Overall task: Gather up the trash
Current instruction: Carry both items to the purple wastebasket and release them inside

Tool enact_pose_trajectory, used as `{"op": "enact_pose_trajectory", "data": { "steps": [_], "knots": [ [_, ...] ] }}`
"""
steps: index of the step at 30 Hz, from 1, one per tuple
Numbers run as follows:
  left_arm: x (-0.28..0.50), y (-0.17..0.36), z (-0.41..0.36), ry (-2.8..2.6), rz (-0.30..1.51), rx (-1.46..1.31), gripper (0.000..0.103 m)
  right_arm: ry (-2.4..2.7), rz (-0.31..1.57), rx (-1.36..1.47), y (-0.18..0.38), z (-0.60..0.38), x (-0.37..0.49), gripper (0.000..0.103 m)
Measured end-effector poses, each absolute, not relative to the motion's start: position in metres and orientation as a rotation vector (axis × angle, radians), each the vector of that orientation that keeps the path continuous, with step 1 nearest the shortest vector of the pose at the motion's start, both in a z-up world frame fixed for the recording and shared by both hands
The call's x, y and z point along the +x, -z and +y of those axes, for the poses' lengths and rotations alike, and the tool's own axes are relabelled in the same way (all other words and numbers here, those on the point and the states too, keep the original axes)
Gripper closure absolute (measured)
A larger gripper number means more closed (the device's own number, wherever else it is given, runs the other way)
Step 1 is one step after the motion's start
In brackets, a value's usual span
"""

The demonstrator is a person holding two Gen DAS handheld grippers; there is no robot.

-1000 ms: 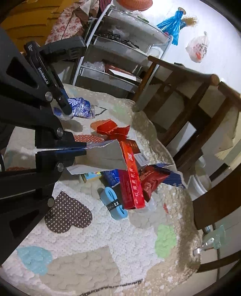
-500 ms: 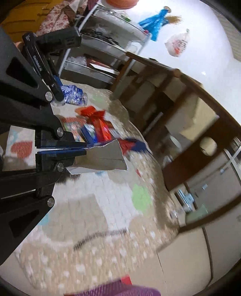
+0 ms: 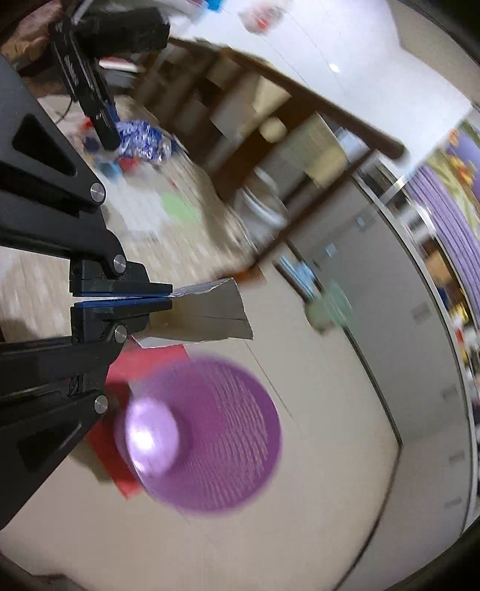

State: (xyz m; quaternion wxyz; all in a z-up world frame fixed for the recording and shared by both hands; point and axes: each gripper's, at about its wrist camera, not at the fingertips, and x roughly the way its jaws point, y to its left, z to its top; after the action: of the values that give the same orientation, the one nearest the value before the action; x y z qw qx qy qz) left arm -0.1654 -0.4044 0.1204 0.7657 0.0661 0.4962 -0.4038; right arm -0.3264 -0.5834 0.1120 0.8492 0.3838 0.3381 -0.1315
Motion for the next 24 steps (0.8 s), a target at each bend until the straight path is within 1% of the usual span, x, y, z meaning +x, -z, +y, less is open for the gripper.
{"op": "enact_pose_trajectory", "data": {
  "steps": [5,11,17,19,20,24],
  "knots": [
    [-0.165,-0.105,-0.501,0.98,1.117,0.221,0.063,0.405,0.709,0.818,-0.088,-0.637,-0.345,0.102],
    [-0.17,-0.073,-0.584,1.033,1.202,0.29,0.063,0.467,0.751,0.876,-0.052,-0.673,-0.352,0.102],
    [-0.167,-0.043,-0.625,1.019,1.248,0.35,0.063,0.489,0.798,0.894,-0.028,-0.686,-0.349,0.102],
    [-0.166,-0.036,-0.63,1.004,1.255,0.36,0.061,0.489,0.808,0.895,-0.024,-0.686,-0.348,0.102],
    [-0.165,-0.034,-0.632,0.999,1.255,0.36,0.059,0.488,0.814,0.896,-0.022,-0.686,-0.347,0.102],
    [-0.162,-0.025,-0.631,0.988,1.273,0.365,0.058,0.484,0.831,0.904,-0.014,-0.687,-0.344,0.102]
  ]
}}
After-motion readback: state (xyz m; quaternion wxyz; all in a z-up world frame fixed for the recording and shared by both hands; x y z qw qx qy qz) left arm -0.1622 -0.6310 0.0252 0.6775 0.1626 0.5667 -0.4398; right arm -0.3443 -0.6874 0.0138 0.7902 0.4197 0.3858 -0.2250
